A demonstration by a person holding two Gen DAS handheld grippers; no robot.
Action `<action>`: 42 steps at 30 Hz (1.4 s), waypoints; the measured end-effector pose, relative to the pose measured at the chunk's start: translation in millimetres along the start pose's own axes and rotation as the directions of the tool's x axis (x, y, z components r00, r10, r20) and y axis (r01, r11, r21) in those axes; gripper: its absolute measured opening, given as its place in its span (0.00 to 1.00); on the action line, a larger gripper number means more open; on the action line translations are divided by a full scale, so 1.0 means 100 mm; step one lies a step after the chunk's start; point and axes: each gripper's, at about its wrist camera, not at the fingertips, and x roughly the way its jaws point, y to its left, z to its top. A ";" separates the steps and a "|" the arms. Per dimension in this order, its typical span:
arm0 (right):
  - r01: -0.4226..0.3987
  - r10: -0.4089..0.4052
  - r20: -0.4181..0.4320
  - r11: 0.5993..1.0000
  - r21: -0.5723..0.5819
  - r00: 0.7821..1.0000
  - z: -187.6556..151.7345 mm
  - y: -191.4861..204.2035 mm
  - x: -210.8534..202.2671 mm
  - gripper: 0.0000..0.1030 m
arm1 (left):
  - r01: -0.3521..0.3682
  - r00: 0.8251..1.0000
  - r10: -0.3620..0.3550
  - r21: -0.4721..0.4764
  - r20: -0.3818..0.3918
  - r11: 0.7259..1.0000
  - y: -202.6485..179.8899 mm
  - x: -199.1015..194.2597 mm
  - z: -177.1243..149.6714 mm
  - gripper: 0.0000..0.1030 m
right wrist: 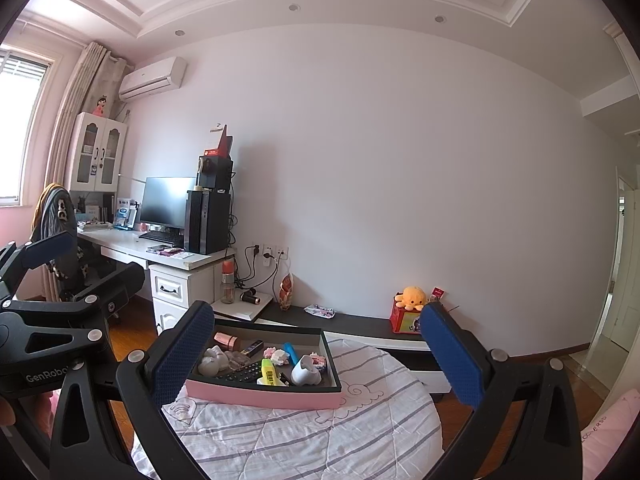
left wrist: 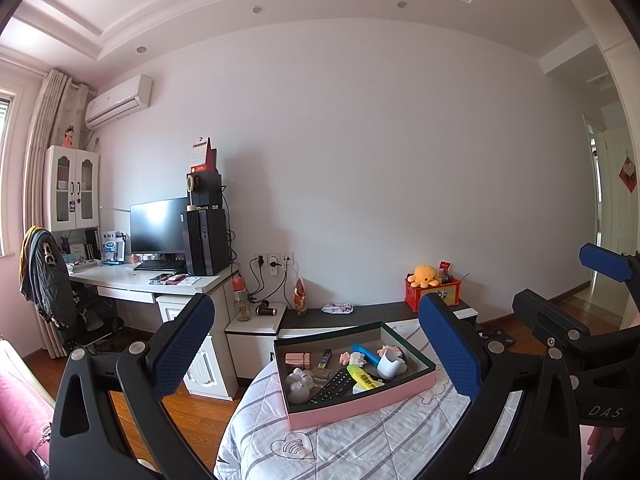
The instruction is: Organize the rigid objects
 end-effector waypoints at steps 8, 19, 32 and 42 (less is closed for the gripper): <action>0.001 -0.001 -0.001 1.000 -0.001 1.000 -0.01 0.01 -0.01 1.00 | -0.002 1.000 0.002 0.001 0.002 1.000 -0.01 0.00 0.00 1.00; -0.001 0.001 -0.003 1.000 -0.002 1.000 -0.02 0.00 0.02 1.00 | -0.005 1.000 0.005 0.004 0.009 1.000 -0.02 0.00 0.01 1.00; 0.003 -0.003 -0.010 1.000 0.000 1.000 -0.04 -0.01 0.04 1.00 | -0.007 0.999 0.007 0.011 0.045 1.000 -0.04 0.00 0.00 1.00; 0.000 0.000 -0.013 1.000 0.005 1.000 -0.06 0.02 0.05 1.00 | -0.006 0.999 0.006 0.007 0.049 1.000 -0.03 0.02 -0.01 1.00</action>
